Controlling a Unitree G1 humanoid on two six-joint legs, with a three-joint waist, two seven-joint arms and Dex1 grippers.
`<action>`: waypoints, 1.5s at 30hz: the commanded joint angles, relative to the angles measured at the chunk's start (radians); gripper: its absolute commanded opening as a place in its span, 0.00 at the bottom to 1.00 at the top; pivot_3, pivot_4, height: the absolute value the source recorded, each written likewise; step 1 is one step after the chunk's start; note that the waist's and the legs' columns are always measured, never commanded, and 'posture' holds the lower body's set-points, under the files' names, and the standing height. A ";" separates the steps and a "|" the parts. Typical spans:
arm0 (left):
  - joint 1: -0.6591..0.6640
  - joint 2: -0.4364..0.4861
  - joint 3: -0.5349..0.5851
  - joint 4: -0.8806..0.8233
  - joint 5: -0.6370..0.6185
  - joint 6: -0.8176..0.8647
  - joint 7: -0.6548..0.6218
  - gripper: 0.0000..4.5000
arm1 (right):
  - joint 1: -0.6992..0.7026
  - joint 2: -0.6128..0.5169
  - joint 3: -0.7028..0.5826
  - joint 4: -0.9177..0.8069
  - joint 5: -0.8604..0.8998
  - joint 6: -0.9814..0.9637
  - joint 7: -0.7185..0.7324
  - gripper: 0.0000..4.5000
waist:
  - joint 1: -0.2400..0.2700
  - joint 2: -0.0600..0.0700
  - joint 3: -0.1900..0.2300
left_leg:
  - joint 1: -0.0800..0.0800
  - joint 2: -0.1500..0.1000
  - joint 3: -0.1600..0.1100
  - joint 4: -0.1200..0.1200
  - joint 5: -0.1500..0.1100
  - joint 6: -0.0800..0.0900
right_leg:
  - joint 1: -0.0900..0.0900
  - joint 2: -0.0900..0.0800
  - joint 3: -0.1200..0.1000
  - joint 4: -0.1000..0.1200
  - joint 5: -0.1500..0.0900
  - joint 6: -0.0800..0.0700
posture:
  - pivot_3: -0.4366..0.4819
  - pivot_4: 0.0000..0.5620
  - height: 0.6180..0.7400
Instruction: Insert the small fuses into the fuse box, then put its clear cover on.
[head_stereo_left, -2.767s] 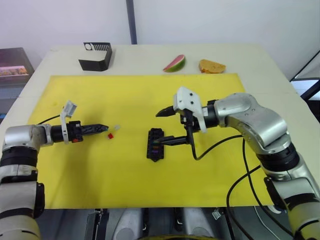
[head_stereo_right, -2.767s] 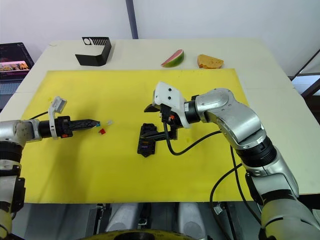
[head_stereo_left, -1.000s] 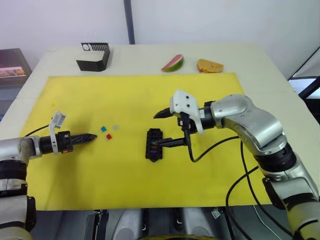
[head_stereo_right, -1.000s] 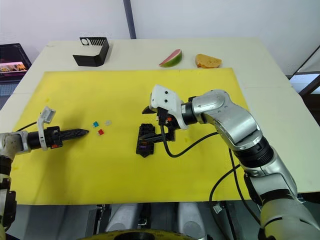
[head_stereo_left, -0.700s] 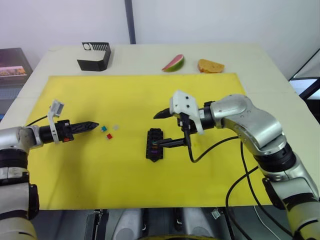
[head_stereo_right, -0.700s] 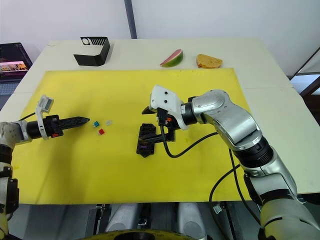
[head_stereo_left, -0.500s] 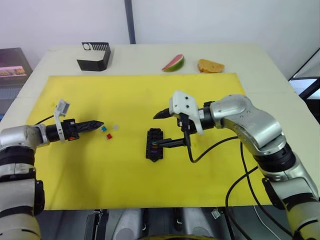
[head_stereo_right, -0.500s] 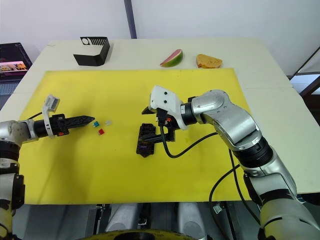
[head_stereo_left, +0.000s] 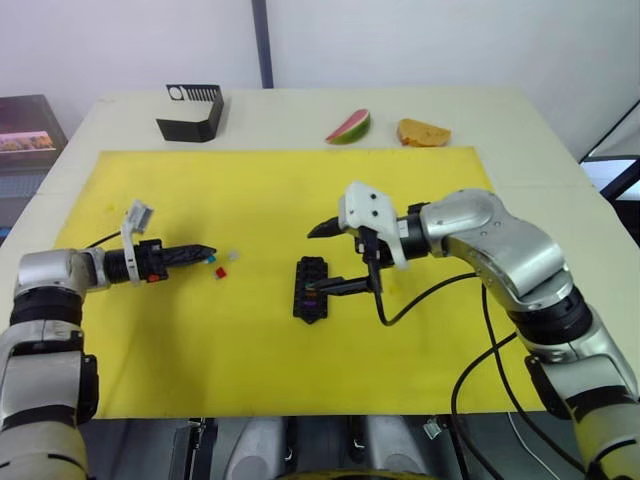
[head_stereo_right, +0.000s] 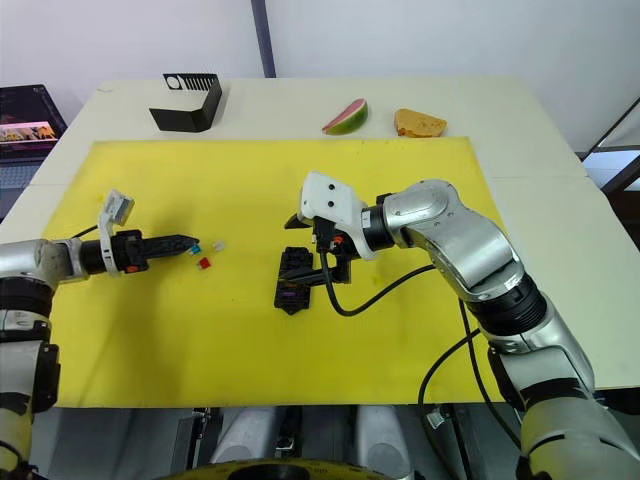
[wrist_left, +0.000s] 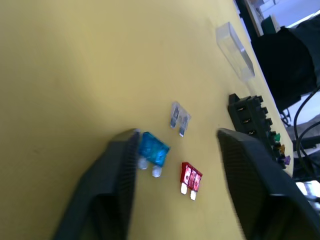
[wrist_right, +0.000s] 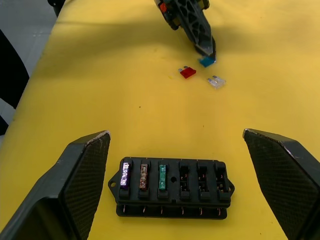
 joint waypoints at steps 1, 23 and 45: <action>0.010 0.002 -0.002 -0.005 0.012 0.004 0.012 0.59 | -0.014 -0.006 -0.016 -0.033 0.004 -0.006 -0.003 1.00 | 0.000 0.000 0.000 | 0.000 0.000 0.000 0.000 0.000 0.000 | 0.000 0.000 0.000 0.000 0.000 0.000 | 0.48 0.27 1.00; 0.034 0.036 0.013 0.034 0.016 -0.018 0.024 0.12 | -0.014 -0.001 -0.010 -0.026 0.000 -0.015 -0.003 1.00 | -0.004 0.000 0.000 | 0.000 0.000 0.000 0.000 0.000 0.000 | 0.000 0.000 0.000 0.000 0.000 0.000 | 0.48 0.27 1.00; 0.140 0.059 0.085 -0.155 -0.066 0.074 0.056 0.01 | -0.021 0.013 -0.004 -0.012 -0.004 -0.027 -0.001 1.00 | -0.005 0.000 0.000 | 0.000 0.000 0.000 0.000 0.000 0.000 | -0.001 0.000 0.000 0.000 0.000 0.000 | 0.48 0.27 1.00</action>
